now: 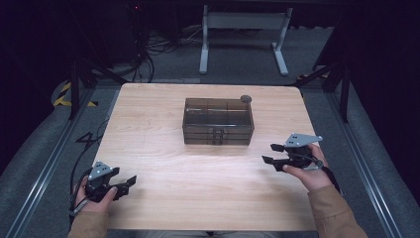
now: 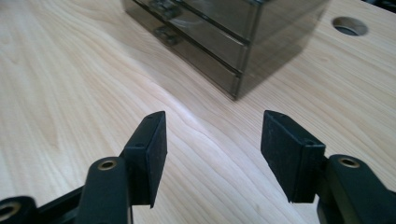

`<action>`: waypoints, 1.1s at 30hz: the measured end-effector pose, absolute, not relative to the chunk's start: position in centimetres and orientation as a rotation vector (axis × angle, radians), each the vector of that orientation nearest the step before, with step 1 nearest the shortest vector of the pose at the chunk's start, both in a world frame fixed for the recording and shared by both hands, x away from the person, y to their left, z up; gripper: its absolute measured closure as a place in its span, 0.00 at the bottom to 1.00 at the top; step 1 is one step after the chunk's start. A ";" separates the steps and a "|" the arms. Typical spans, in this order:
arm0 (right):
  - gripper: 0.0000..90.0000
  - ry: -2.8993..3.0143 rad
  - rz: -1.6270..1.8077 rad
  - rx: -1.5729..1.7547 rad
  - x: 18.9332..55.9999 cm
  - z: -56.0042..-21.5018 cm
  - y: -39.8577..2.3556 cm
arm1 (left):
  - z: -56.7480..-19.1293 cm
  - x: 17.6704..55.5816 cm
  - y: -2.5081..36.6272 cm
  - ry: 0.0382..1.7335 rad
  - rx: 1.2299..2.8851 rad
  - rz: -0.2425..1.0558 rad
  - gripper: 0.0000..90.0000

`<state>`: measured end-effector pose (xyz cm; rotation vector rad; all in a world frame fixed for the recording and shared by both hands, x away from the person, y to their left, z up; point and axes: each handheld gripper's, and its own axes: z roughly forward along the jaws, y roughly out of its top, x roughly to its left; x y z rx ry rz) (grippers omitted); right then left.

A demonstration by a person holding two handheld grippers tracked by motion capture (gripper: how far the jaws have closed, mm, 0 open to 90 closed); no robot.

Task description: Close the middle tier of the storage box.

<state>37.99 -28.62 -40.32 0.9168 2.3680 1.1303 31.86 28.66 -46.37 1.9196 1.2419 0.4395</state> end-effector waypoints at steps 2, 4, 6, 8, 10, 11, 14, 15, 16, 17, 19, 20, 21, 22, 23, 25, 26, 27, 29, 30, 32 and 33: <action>0.47 2.375 1.106 0.929 38.0 -40.6 -29.1 | -46.3 31.9 28.6 1.237 1.922 0.439 0.29; 0.46 2.357 1.101 0.949 38.0 -40.8 -29.6 | -46.4 31.9 28.6 1.238 1.923 0.439 0.29; 0.46 2.349 1.096 0.972 38.1 -41.0 -30.0 | -46.4 31.9 28.7 1.240 1.921 0.439 0.29; 0.46 2.342 1.094 0.989 38.1 -41.4 -30.4 | -46.4 31.9 28.7 1.240 1.919 0.437 0.29; 0.45 2.335 1.093 1.013 38.2 -41.8 -30.7 | -46.4 31.9 28.8 1.242 1.923 0.435 0.29; 0.46 2.327 1.078 1.017 38.2 -41.9 -30.8 | -46.4 31.9 28.7 1.244 1.921 0.441 0.29; 0.46 2.287 1.063 1.043 38.3 -42.6 -31.5 | -46.5 31.9 28.7 1.249 1.924 0.442 0.28; 0.46 2.289 1.064 1.053 38.3 -42.8 -31.7 | -46.5 31.9 28.7 1.249 1.922 0.446 0.28; 0.45 2.292 1.058 1.063 38.4 -43.1 -31.9 | -46.5 31.9 28.8 1.249 1.921 0.446 0.28; 0.45 2.292 1.049 1.075 38.4 -43.3 -32.0 | -46.5 31.9 28.8 1.252 1.920 0.444 0.28; 0.45 2.305 1.037 1.098 38.5 -44.0 -32.3 | -46.5 32.0 28.8 1.255 1.921 0.445 0.28; 0.44 2.303 1.028 1.115 38.6 -44.4 -32.3 | -46.6 32.0 28.8 1.255 1.921 0.447 0.28; 0.43 2.302 1.022 1.116 38.7 -44.7 -32.3 | -46.6 32.1 28.8 1.256 1.929 0.443 0.28; 0.43 2.301 0.999 1.114 38.8 -45.0 -32.3 | -46.6 32.1 28.7 1.259 1.922 0.443 0.28; 0.43 2.301 0.978 1.100 38.8 -45.3 -32.2 | -46.6 32.1 28.7 1.259 1.922 0.442 0.28; 0.42 2.299 0.969 1.094 38.8 -45.7 -32.3 | -46.6 32.2 28.7 1.257 1.923 0.443 0.28; 0.42 2.302 0.968 1.099 38.9 -45.8 -32.4 | -46.7 32.2 28.7 1.256 1.922 0.441 0.28; 0.42 2.301 0.969 1.105 38.9 -46.0 -32.5 | -46.7 32.2 28.7 1.255 1.923 0.441 0.28; 0.41 2.302 0.962 1.124 38.9 -46.2 -32.6 | -46.7 32.2 28.7 1.256 1.923 0.442 0.28; 0.40 2.298 0.966 1.142 38.9 -46.3 -32.7 | -46.7 32.2 28.7 1.256 1.924 0.442 0.28; 0.40 2.290 0.970 1.146 38.8 -46.4 -32.8 | -46.7 32.2 28.8 1.257 1.923 0.443 0.28; 0.40 2.292 0.967 1.144 38.8 -46.3 -32.9 | -46.7 32.2 28.8 1.259 1.921 0.438 0.28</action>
